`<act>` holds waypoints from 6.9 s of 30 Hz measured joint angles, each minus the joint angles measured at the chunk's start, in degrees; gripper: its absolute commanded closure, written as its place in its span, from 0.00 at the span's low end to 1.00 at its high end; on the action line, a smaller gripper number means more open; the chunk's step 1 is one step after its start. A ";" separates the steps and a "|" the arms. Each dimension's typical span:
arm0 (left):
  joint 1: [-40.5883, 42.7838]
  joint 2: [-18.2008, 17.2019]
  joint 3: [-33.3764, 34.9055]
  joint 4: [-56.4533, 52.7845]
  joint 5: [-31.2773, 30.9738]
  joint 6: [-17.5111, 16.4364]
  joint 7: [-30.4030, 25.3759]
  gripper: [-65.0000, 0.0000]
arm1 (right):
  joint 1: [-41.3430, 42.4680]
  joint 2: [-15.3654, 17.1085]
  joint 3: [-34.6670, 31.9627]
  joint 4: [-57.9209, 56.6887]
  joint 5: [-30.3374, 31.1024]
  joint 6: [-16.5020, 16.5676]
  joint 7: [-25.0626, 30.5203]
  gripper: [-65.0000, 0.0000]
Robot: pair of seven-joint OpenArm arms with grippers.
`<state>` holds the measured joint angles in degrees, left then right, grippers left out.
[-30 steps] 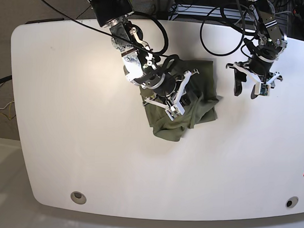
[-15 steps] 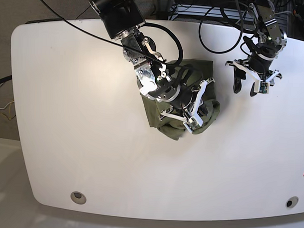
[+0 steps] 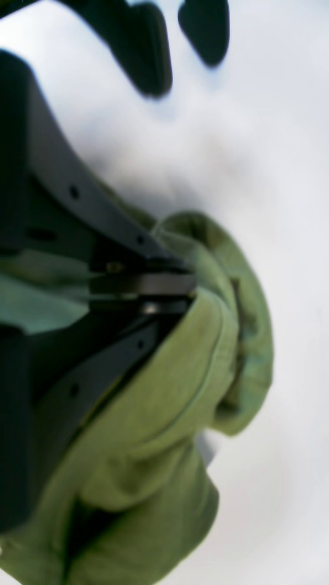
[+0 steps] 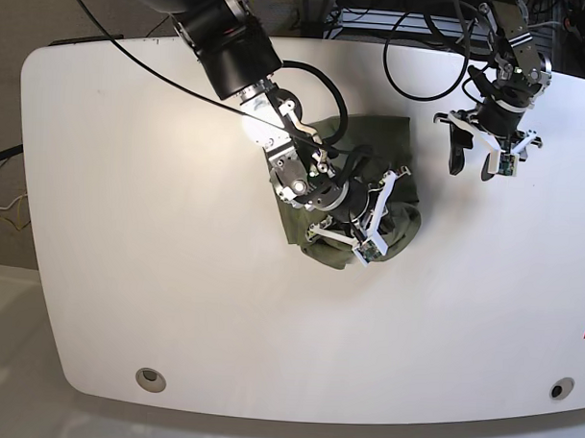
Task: Fold the T-shirt properly
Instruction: 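Drag the held bundle edge with the right gripper to spread it, then hold the bundle edge with the right gripper while adjusting its position, then lower the left gripper and grasp the shirt edge opposite the right gripper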
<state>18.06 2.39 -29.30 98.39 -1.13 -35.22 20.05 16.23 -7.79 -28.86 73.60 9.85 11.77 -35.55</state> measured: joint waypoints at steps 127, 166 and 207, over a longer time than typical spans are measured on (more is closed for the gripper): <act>1.81 -0.07 0.33 -0.11 -0.07 -0.35 -0.02 0.50 | 1.36 9.27 2.49 1.77 3.74 -2.54 0.66 1.00; 2.38 -0.02 0.28 -0.02 -0.11 -0.39 -0.02 0.50 | 14.10 6.12 2.38 -19.34 4.04 -1.68 8.85 1.00; 4.00 2.16 22.10 8.28 -0.09 6.93 0.00 0.50 | -4.81 12.44 2.73 13.51 2.78 -2.56 -7.17 1.00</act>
<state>22.06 4.56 -7.20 106.67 -1.21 -28.29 20.05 11.42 4.64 -26.13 87.11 12.62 9.21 -42.72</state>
